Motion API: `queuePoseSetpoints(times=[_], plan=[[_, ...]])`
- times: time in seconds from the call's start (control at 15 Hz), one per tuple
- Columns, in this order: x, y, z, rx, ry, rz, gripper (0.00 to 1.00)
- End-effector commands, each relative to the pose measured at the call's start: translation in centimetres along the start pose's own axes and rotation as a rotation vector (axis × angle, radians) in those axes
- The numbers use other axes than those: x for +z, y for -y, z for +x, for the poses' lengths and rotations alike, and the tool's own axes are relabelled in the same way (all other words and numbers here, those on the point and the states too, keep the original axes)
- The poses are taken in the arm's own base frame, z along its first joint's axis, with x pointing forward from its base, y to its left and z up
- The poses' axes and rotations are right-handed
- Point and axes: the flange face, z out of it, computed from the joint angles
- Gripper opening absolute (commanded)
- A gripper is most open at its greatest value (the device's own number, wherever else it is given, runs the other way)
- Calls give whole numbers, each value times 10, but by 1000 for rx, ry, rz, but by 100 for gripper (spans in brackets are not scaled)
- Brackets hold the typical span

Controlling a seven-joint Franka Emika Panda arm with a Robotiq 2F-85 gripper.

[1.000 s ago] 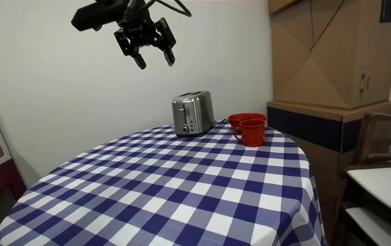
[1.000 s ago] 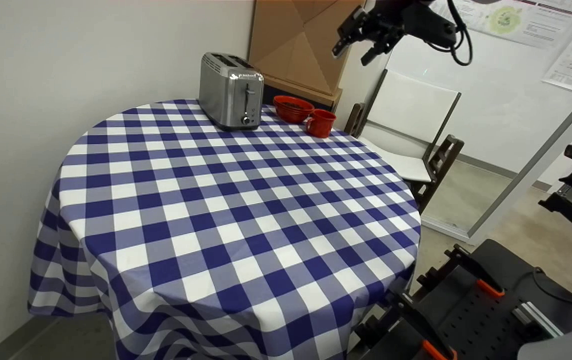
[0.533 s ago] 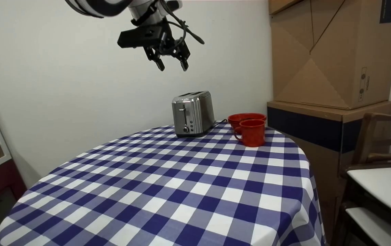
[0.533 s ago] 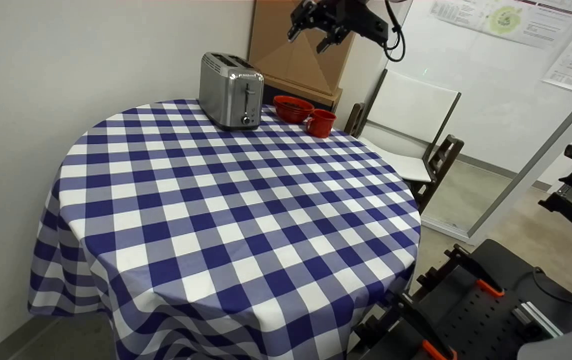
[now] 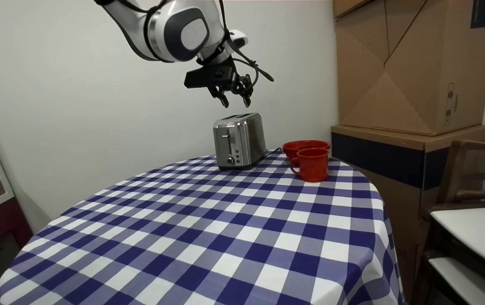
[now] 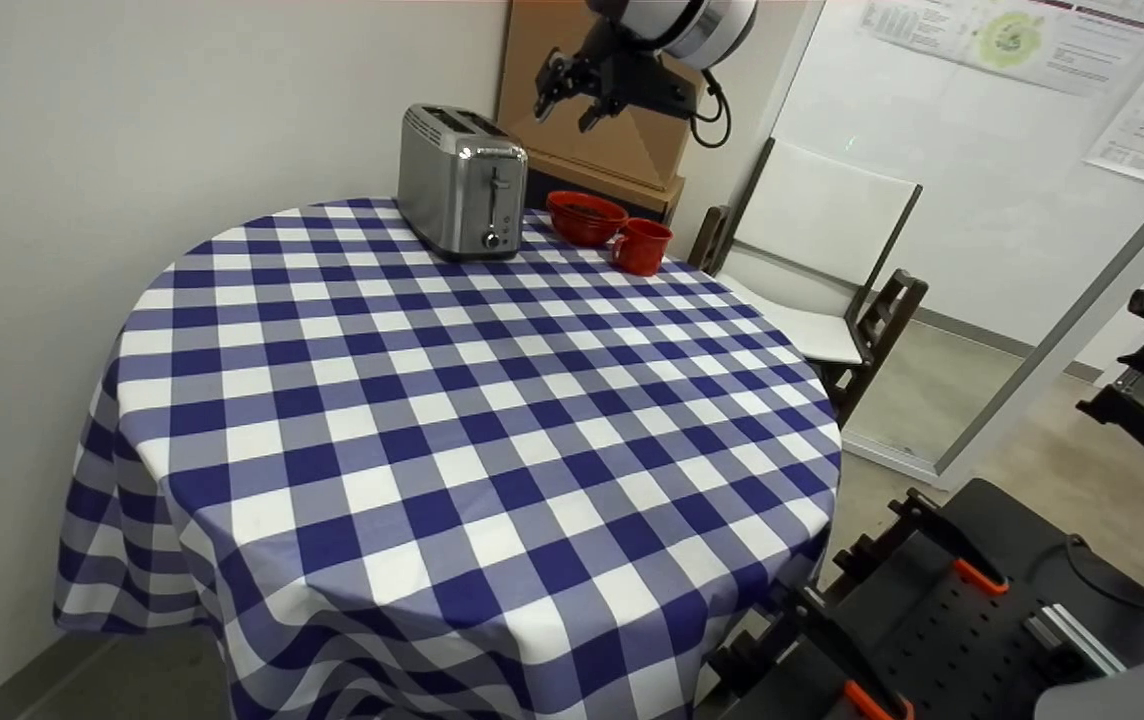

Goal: Push the lever on the toaster downwards.

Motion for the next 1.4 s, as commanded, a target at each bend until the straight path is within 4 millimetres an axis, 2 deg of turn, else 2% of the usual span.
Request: queuePoseSetpoints(times=[0.0,0.2,0.4,0.6,0.87,1.33], plan=[[28,8,30,19,2,11,49],[37,23,40,56,52,35,24],[36,41,49,134,149,75,4],[33,55,58,185,201,82,0],[38,64,62,227,241,79,4],[71,64,41,196,365,-2,3]])
